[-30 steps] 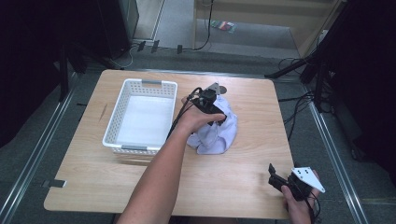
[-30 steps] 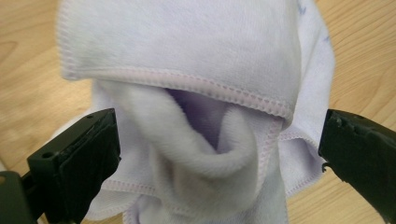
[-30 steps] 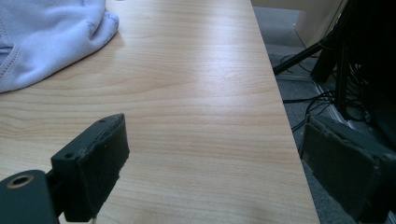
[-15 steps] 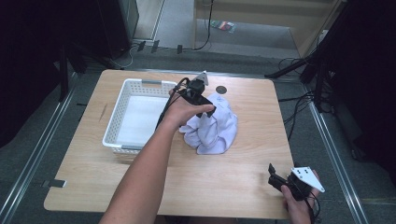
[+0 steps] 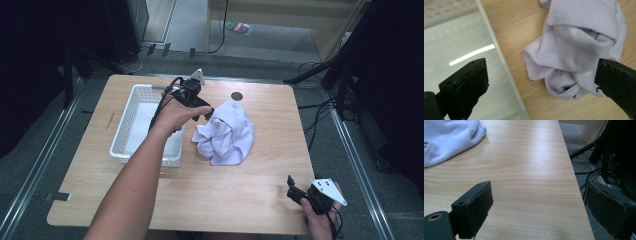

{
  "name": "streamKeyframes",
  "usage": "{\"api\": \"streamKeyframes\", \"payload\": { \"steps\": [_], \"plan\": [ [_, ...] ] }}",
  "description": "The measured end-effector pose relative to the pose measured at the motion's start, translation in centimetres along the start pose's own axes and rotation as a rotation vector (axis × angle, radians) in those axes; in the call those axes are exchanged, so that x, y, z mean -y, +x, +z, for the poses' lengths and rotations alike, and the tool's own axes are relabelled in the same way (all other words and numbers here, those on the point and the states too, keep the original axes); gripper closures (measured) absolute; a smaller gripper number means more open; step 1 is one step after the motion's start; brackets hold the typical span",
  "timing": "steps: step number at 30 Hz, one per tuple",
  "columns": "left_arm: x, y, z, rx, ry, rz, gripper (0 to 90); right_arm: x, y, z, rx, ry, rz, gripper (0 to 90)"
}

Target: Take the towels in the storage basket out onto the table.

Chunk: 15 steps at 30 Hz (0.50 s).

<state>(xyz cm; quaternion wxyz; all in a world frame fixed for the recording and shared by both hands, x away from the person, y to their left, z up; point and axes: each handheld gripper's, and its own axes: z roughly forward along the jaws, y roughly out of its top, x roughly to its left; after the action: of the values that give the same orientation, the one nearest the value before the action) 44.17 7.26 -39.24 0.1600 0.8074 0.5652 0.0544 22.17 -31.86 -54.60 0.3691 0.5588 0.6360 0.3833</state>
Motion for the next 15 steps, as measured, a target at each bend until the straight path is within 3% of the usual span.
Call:
{"api": "streamKeyframes", "payload": {
  "steps": [5,8,9,10,15],
  "plan": [
    [0.7,1.5,-0.9,-0.009,-0.009,-0.016,0.0,0.0,0.0,0.0,0.002,0.001,0.000,8.0],
    [1.7,3.4,-1.3,-0.021,-0.008,-0.039,0.0,0.0,0.0,0.0,0.003,0.002,-0.002,8.0],
    [1.7,3.4,-1.3,-0.021,-0.008,-0.039,0.0,0.0,0.0,0.0,0.003,0.002,-0.002,8.0],
    [2.2,4.4,-1.4,-0.022,-0.007,-0.054,0.0,0.0,0.0,0.0,0.003,0.002,-0.003,8.0],
    [3.4,6.3,-1.5,-0.029,-0.004,-0.078,0.0,0.0,0.1,0.1,0.005,0.003,-0.004,8.0]
  ]
}}
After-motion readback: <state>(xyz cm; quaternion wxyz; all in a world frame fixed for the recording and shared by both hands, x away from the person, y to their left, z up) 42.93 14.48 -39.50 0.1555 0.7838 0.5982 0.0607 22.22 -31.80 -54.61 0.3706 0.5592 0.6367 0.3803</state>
